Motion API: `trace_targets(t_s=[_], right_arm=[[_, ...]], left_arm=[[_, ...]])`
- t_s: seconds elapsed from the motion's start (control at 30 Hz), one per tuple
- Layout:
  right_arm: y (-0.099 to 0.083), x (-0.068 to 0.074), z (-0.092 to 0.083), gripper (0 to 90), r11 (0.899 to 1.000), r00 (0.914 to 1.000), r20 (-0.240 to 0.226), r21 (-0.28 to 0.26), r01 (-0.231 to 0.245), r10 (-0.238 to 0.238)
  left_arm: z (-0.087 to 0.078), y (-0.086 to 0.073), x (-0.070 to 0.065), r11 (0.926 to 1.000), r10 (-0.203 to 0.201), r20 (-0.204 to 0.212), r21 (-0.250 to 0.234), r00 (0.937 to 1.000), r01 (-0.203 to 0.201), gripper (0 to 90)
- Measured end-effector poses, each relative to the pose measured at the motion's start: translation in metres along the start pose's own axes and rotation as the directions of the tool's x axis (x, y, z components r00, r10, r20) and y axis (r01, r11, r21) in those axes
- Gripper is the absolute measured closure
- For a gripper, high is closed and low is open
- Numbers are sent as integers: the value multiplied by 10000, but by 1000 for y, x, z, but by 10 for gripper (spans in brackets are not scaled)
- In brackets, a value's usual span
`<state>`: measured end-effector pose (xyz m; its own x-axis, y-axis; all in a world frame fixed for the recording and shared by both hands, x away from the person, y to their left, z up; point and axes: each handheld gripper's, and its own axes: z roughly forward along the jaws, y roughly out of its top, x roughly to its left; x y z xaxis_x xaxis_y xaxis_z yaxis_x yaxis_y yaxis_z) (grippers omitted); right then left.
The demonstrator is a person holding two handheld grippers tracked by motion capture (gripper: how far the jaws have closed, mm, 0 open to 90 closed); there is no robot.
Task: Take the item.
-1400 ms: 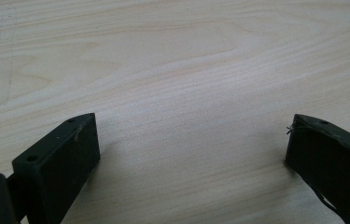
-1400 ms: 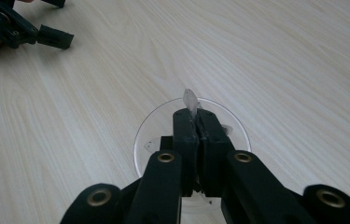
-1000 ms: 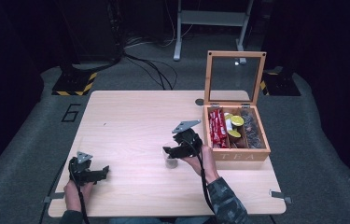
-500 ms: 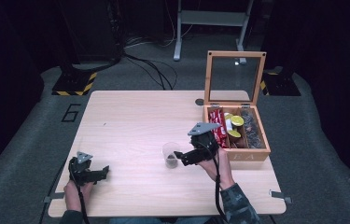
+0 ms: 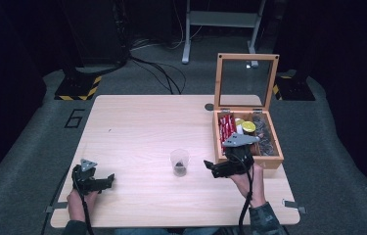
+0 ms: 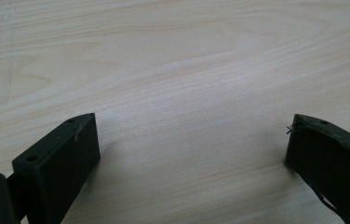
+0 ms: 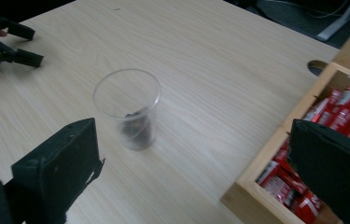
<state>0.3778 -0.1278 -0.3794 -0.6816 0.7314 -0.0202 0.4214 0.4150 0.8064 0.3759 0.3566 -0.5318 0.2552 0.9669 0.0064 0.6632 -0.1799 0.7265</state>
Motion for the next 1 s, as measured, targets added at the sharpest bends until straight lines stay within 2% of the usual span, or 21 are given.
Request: trace_targets(t_s=[0.1, 0.3, 0.33, 0.43, 0.47, 0.53, 0.57, 0.63, 0.73, 0.83, 0.87, 0.97, 1.0], right_arm=[[-11, -5, -10, 23, 9997, 9991, 341, 29, -257, 256], [-28, -14, -19, 28, 9989, 9958, 803, 139, -457, 445], [-36, -18, -22, 30, 9984, 9934, 1043, 270, -502, 471], [-44, -23, -24, 32, 9977, 9918, 1176, 382, -557, 509], [-54, -29, -27, 31, 9953, 9873, 1415, 530, -807, 725], [-58, -31, -28, 31, 9945, 9860, 1483, 611, -856, 757], [-70, -37, -29, 30, 9916, 9810, 1690, 707, -1082, 950], [-74, -39, -29, 30, 9903, 9802, 1688, 743, -1176, 1038], [-98, -50, -28, 23, 9800, 9683, 1881, 804, -1818, 1642], [-117, -57, -24, 22, 9750, 9604, 2117, 897, -2035, 1810], [-117, -57, -24, 22, 9750, 9604, 2117, 897, -2035, 1810], [-135, -63, -18, 19, 9639, 9495, 2269, 1042, -2450, 2168], [-146, -68, -15, 16, 9565, 9441, 2259, 1110, -2699, 2402]], left_arm=[[0, 0, 0, 10000, 2, -2, -1, 10000, -2, 28], [0, 0, 0, 10000, 2, -1, 0, 10000, -2, 28], [0, 0, 0, 10000, 0, 0, -1, 10000, 0, 28], [0, 0, 0, 10000, 1, -1, 0, 10000, -1, 28], [0, 0, 0, 10000, 1, -1, 0, 10000, -1, 28], [0, 0, 0, 10000, -6, 10, -3, 10000, 6, 28], [0, 0, 0, 10000, 2, -1, -1, 10000, -2, 28], [0, 0, 0, 10000, 1, -2, -4, 10000, -1, 28], [0, 0, 0, 10000, 2, -3, -3, 10000, -2, 28], [0, 0, 0, 10000, -5, 8, -3, 10000, 5, 28], [0, 0, 0, 10000, -5, 8, -3, 10000, 5, 28], [0, 0, 0, 10000, -9, 5, -6, 10000, 9, 28], [0, 0, 0, 10000, -12, 9, -5, 10000, 12, 28]])
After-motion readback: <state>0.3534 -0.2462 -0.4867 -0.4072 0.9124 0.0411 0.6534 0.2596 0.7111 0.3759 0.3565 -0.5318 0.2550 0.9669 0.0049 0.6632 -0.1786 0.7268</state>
